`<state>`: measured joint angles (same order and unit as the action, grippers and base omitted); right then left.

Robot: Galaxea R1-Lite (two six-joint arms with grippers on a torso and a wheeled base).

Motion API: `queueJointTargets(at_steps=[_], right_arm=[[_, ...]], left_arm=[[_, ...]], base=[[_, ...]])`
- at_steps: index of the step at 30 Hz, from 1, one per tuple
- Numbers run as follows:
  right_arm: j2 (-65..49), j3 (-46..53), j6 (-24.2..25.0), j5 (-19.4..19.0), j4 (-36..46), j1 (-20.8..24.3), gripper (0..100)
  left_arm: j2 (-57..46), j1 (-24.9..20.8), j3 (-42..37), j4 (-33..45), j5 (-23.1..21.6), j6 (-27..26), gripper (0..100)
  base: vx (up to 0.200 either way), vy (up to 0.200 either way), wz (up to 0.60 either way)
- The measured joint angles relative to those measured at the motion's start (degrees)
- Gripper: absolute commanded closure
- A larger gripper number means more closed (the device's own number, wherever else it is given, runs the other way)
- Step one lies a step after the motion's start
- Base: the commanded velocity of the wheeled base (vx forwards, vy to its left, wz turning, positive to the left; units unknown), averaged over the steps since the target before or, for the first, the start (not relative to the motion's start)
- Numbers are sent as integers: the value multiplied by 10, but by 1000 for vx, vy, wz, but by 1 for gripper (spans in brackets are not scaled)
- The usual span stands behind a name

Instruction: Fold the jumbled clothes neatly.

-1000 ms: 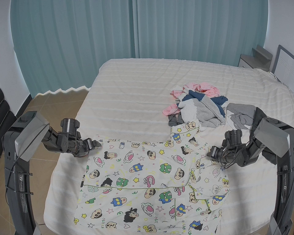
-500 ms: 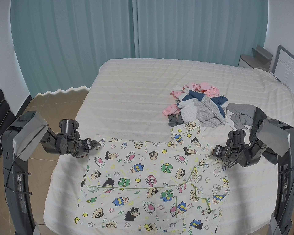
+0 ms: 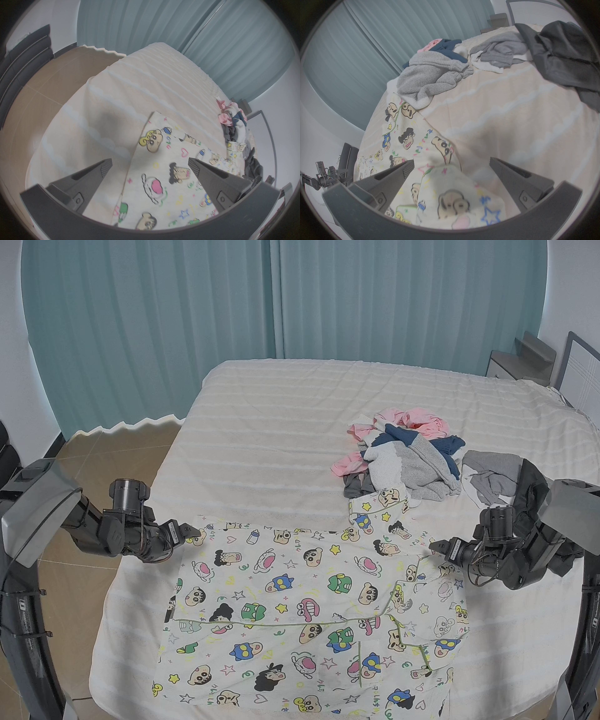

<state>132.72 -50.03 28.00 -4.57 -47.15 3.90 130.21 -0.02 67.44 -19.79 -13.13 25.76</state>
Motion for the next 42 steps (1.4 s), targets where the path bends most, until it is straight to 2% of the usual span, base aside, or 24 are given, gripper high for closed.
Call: queueJointTargets(at_steps=[7,12,14,17,21,24,26,30,34,42], right_arm=[[-89,134,4,-2,-44,14,0],[-152,230,22,3,-83,43,0],[-177,271,40,12,-101,60,0],[-201,317,67,29,-117,81,0],[-228,382,131,60,-152,123,0],[-242,426,167,86,-190,160,0],[-246,448,178,106,-209,179,0],[-248,471,184,133,-231,208,0],[-248,477,186,147,-236,226,0],[-247,476,187,155,-239,242,0]], left_arm=[[-80,0,-139,-15,-37,14,0],[-134,-3,-273,-102,-47,31,0],[-154,-7,-338,-174,-48,53,0],[-172,-17,-402,-240,-49,91,0],[-198,-38,-467,-293,-49,170,0],[-212,-51,-493,-305,-48,217,0],[-217,-56,-501,-308,-41,230,0],[-219,-61,-510,-310,-25,247,0],[-215,-70,-512,-312,-11,293,0],[-163,-94,-503,-358,74,315,0]], base=[[-200,0,0],[-200,0,0],[-200,0,0],[-200,0,0],[-200,0,0],[-200,0,0],[-200,0,0],[-200,0,0],[0,0,0],[0,0,0]])
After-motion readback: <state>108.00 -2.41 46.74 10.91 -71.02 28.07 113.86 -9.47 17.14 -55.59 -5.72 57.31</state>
